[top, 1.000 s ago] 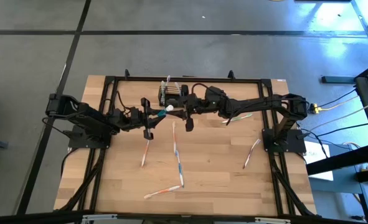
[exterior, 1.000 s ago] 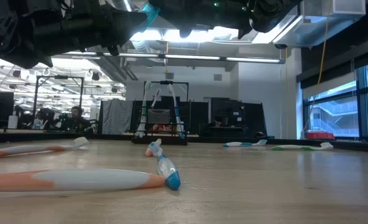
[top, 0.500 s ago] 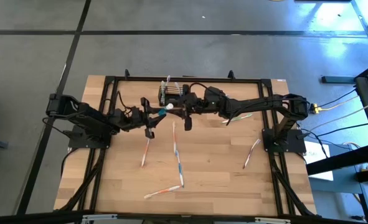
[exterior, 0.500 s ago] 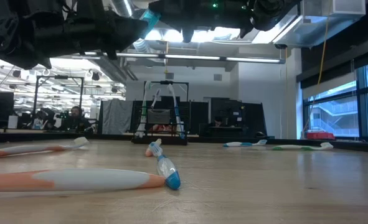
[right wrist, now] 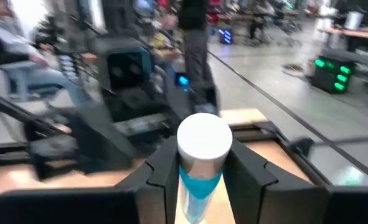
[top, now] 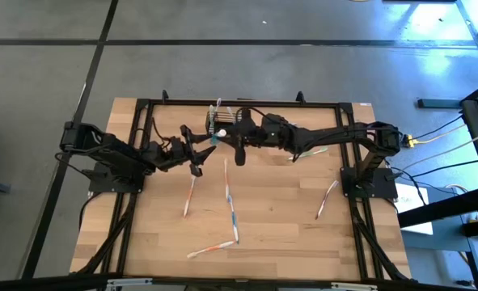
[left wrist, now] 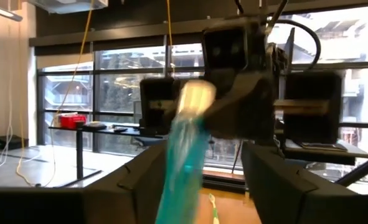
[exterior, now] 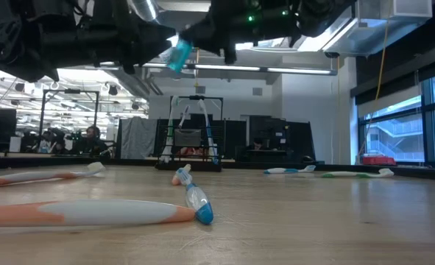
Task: Pick & Place toothbrushing station
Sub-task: Put the blue mouthwash bottle into the black wire organizer
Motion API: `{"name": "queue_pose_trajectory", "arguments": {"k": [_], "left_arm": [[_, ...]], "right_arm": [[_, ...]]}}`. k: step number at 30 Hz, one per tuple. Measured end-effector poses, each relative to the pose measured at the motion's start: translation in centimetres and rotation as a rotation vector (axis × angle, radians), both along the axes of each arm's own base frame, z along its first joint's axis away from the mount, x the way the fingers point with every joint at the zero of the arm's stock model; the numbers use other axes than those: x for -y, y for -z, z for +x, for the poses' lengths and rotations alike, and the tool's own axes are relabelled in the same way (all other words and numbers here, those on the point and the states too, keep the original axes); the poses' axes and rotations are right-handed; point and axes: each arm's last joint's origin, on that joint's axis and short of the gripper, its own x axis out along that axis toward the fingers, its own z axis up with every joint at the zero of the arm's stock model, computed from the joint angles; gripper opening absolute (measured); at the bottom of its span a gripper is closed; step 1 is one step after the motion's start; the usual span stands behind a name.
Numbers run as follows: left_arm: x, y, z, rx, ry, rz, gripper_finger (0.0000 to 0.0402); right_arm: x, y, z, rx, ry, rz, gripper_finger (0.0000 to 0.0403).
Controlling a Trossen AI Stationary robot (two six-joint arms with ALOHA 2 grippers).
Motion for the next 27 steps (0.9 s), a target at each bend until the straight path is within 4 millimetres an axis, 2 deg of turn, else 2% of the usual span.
{"name": "queue_pose_trajectory", "arguments": {"k": [5,9,21,27], "left_arm": [[-0.1,0.0,0.0,0.010,-0.011,-0.032,0.0245],[0.0,0.0,0.0,0.016,-0.002,-0.047,0.0259],[2.0,0.6,0.3,-0.060,0.100,-0.045,0.0248],[2.8,0.6,0.2,-0.083,0.025,0.001,0.0242]], "right_arm": [[0.9,0.3,-0.4,-0.067,0.080,-0.006,0.0100],[1.9,0.3,-0.8,-0.097,0.110,-0.002,0.0100],[6.0,1.1,-1.8,-0.157,0.215,0.020,0.0100],[7.0,2.3,-1.2,-0.126,0.240,0.063,0.0100]]}}
